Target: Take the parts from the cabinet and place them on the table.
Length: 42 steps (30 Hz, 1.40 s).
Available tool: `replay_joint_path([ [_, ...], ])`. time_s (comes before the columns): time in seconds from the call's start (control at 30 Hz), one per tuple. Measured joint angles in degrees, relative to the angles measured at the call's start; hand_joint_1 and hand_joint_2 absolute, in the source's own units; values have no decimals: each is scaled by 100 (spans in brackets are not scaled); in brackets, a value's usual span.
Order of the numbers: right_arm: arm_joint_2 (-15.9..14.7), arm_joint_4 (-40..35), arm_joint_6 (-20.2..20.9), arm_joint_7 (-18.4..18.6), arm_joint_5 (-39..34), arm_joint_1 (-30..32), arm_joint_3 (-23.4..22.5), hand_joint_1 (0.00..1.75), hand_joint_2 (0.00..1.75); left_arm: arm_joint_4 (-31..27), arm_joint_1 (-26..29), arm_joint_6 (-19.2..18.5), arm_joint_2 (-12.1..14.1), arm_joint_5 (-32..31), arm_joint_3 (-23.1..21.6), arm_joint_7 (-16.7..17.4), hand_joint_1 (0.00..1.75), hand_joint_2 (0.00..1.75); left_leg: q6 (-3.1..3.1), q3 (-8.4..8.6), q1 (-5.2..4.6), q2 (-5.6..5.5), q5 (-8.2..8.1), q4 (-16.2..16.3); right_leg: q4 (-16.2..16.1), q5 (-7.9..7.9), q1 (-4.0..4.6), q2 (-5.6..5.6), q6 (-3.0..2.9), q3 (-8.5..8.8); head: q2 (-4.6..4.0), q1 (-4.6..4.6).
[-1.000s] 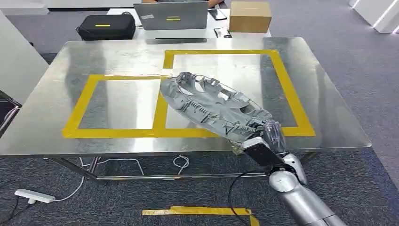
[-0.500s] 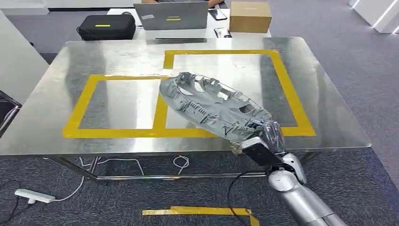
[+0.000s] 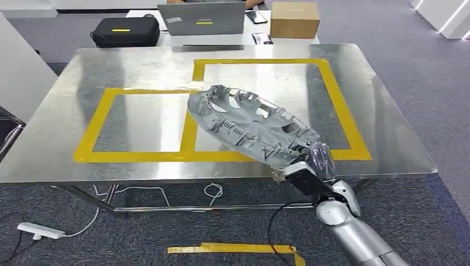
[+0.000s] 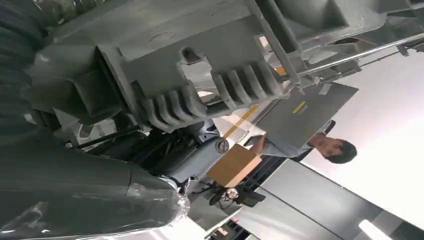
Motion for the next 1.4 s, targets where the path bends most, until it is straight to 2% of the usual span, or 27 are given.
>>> replay_joint_path([
  [0.63,0,26,-52,-33,-39,27,0,164,175,0,-15,181,0,7,144,-94,0,0,0,1,0,0,0,0,0,0,0,0,0,0,0,0],
  [0.9,0,26,-57,-35,-44,34,0,164,175,-2,-25,396,0,-68,144,-20,0,0,0,1,0,0,0,0,0,0,0,0,0,0,0,0],
  [0.93,0,26,-57,-35,-44,35,0,0,175,-2,-27,380,0,-70,144,-15,0,0,0,1,0,0,0,0,0,0,0,0,0,0,0,0],
  [1.13,0,26,-52,-35,-46,52,0,0,175,0,-31,450,0,-111,146,-11,0,0,0,1,0,0,0,0,0,0,0,0,0,0,0,0],
  [1.17,0,26,-52,-35,-46,57,0,0,175,-2,-31,457,0,-111,146,-11,0,175,0,1,0,0,0,0,0,0,0,0,0,0,0,2],
  [1.27,0,26,-52,-35,-46,69,0,0,175,-2,-32,459,0,-114,146,-13,0,175,0,1,0,0,0,0,0,0,0,0,0,0,0,0],
  [1.3,0,26,-59,-31,-48,80,0,0,175,-2,-32,444,0,-111,149,-37,0,0,0,1,0,0,0,0,0,0,0,0,0,0,0,2],
  [1.4,0,26,-70,-31,-52,102,0,0,175,-2,-32,409,0,-100,151,-92,0,0,0,1,0,0,0,0,0,0,0,0,0,0,0,0],
])
